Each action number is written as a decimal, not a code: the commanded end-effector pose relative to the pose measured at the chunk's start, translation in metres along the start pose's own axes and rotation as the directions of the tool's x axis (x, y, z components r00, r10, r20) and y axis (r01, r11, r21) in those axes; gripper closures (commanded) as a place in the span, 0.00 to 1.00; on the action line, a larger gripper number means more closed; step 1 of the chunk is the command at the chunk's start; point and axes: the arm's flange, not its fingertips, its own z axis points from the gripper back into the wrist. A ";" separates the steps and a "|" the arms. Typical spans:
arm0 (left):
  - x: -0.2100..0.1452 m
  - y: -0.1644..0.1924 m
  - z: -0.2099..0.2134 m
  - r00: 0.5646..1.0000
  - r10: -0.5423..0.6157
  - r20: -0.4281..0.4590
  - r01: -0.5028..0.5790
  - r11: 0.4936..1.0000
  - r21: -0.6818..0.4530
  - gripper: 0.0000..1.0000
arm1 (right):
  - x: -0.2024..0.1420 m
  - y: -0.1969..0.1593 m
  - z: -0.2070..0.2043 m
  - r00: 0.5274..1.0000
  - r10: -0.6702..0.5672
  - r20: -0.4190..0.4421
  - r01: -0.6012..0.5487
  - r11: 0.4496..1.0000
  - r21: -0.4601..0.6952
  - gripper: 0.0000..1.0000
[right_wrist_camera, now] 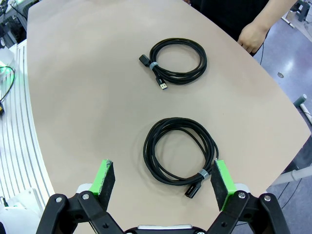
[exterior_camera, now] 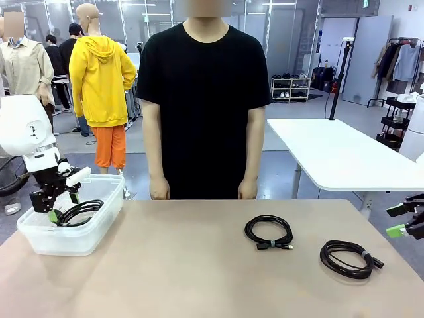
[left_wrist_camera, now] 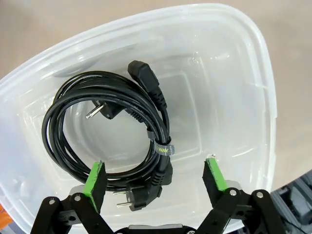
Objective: Organize and store the cables.
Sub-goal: Place the Power Cable into the Organizing box, then place the USB Extension Cable into the Organizing box.
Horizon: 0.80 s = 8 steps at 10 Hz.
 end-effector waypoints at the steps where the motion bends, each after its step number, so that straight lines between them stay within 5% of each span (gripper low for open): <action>1: 0.003 -0.003 0.007 0.998 0.036 0.046 -0.036 0.999 0.006 0.00 | 0.003 -0.001 0.002 1.000 -0.009 -0.009 0.009 1.000 0.004 0.00; 8: 0.000 0.000 0.000 1.000 0.000 0.000 0.000 1.000 0.000 0.00 | 0.003 -0.001 0.002 1.000 -0.009 -0.009 0.009 1.000 0.004 0.00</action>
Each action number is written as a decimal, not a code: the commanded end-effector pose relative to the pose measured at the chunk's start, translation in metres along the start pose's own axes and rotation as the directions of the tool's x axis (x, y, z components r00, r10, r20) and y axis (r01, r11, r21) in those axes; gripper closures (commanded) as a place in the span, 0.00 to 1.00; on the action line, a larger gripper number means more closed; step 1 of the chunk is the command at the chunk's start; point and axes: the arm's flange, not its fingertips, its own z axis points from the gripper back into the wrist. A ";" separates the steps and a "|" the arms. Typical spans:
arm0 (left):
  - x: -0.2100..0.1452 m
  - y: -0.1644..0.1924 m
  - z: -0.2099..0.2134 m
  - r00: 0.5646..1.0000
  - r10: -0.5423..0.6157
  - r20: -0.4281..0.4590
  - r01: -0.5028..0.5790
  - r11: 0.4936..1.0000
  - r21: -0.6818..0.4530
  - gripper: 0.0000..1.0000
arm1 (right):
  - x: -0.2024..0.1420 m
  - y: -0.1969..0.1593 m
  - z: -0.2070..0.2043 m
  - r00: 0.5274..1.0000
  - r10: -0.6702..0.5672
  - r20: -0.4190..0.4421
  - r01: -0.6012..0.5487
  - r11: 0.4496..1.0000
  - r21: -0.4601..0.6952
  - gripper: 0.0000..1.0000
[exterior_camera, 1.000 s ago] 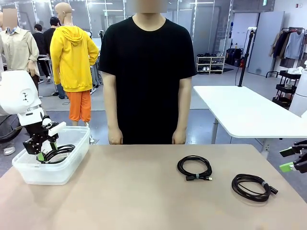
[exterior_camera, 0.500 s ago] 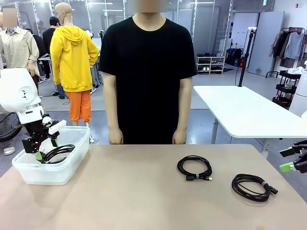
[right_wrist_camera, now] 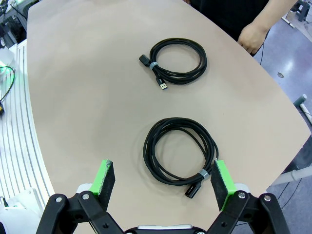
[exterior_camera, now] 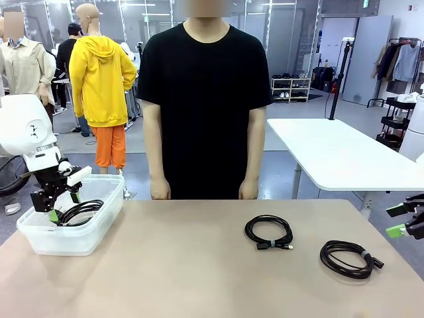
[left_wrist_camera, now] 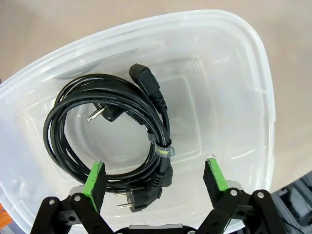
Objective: Organize and store the cables.
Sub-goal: Place the USB Extension Cable into the Organizing box.
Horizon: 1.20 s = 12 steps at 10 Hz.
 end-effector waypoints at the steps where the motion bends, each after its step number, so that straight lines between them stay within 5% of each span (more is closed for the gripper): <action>1: -0.002 0.000 -0.001 1.000 -0.004 -0.005 0.004 1.000 0.000 0.00 | 0.003 -0.001 0.002 1.000 -0.009 -0.009 0.009 1.000 0.004 0.00; 4: 0.000 0.000 0.000 1.000 0.000 0.000 0.000 1.000 0.000 0.00 | 0.003 -0.001 0.002 1.000 -0.009 -0.009 0.009 1.000 0.004 0.00; 6: 0.010 0.014 0.043 0.975 0.155 0.158 -0.156 0.988 -0.005 0.00 | 0.003 -0.001 0.002 1.000 -0.009 -0.009 0.009 1.000 0.004 0.00; 7: 0.016 0.007 0.055 0.965 0.222 0.140 -0.223 0.975 -0.008 0.00 | 0.003 -0.001 0.002 1.000 -0.009 -0.009 0.009 1.000 0.004 0.00; 12: 0.046 -0.120 0.122 0.794 0.521 0.313 -0.568 0.819 0.078 0.00 | 0.003 -0.001 0.002 1.000 -0.009 -0.009 0.009 1.000 0.004 0.00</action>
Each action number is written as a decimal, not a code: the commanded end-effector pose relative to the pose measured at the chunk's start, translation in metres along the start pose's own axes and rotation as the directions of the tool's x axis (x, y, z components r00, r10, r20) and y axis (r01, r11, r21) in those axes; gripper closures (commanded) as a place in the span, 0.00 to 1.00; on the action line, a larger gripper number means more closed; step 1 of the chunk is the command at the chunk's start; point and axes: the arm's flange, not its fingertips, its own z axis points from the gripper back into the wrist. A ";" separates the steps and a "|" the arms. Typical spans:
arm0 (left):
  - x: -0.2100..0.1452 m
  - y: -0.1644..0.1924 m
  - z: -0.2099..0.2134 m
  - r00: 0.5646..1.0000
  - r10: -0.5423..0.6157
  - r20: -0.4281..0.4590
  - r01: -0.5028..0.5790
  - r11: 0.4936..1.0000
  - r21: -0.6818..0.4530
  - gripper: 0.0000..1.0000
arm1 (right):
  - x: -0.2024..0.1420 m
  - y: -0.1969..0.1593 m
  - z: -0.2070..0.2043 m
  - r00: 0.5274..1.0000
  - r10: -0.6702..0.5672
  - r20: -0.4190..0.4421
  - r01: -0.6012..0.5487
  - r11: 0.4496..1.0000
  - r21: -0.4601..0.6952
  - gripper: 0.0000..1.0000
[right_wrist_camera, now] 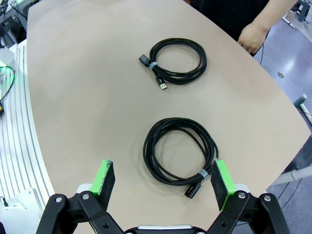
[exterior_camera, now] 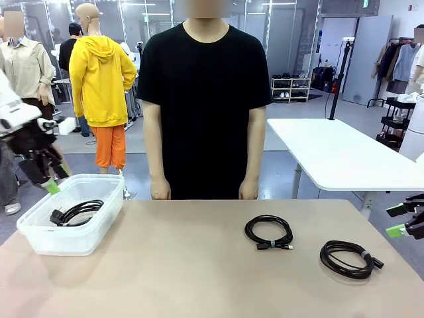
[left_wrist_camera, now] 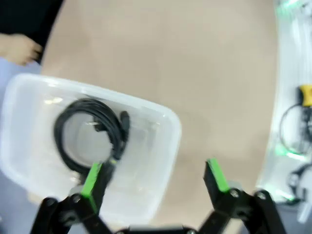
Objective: Organize and store the cables.
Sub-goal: Place the USB Extension Cable into the Organizing box.
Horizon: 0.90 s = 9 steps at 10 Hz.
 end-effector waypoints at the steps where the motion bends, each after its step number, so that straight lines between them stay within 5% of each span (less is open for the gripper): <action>1: -0.024 -0.059 0.020 0.991 0.115 0.068 -0.124 0.983 0.134 0.00 | 0.002 -0.001 0.002 1.000 -0.010 -0.008 0.010 1.000 0.003 0.00; 4: -0.064 -0.104 0.014 0.963 0.158 0.217 -0.199 0.963 0.181 0.00 | 0.002 -0.001 0.002 1.000 -0.010 -0.008 0.010 1.000 0.003 0.00; 8: -0.088 -0.106 0.018 0.948 0.149 0.280 -0.209 0.958 0.197 0.00 | 0.002 -0.001 0.002 1.000 -0.010 -0.008 0.010 1.000 0.003 0.00; 9: -0.090 -0.114 0.013 0.954 0.204 0.222 -0.244 0.954 0.173 0.00 | 0.002 -0.001 0.002 1.000 -0.010 -0.008 0.010 1.000 0.003 0.00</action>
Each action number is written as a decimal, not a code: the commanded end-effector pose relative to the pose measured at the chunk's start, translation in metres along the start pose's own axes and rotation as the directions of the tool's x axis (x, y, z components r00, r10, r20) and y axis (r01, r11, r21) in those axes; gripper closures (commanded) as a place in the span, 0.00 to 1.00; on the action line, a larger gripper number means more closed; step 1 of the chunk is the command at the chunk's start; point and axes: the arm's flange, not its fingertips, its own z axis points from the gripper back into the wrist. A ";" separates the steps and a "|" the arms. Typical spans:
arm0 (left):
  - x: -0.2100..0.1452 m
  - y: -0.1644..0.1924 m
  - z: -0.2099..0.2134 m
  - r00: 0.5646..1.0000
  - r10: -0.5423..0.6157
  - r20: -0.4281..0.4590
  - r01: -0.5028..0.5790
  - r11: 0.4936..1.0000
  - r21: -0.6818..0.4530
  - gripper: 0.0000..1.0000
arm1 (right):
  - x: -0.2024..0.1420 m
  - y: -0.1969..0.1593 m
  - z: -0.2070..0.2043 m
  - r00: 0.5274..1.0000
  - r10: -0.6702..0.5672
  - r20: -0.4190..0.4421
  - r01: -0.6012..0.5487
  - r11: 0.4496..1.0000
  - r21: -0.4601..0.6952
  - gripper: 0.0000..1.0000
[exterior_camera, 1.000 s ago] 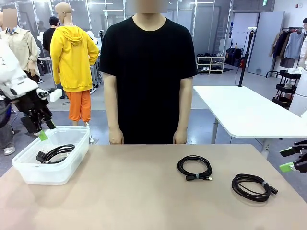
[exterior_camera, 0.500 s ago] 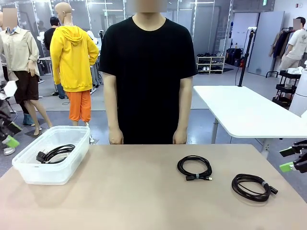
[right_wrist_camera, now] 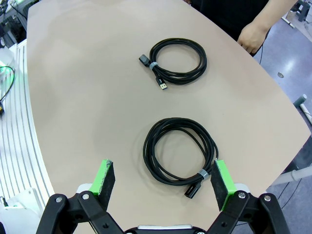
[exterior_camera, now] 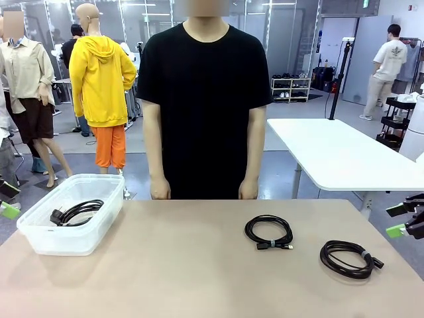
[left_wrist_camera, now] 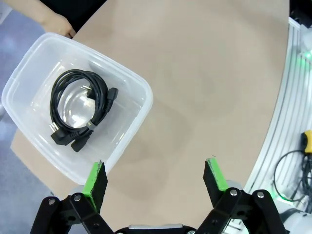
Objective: Organize and store the cables.
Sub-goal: Place the USB Extension Cable into the Organizing box.
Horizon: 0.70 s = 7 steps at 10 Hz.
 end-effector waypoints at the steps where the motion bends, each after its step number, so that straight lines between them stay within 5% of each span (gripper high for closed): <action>1: 0.001 -0.002 -0.002 1.000 0.004 -0.016 -0.004 1.000 -0.005 0.00 | 0.002 -0.001 0.002 1.000 -0.011 -0.008 0.011 1.000 0.004 0.00; 7: 0.001 -0.002 -0.002 1.000 0.004 -0.016 -0.004 1.000 -0.005 0.00 | 0.002 -0.001 0.002 1.000 -0.011 -0.008 0.011 1.000 0.004 0.00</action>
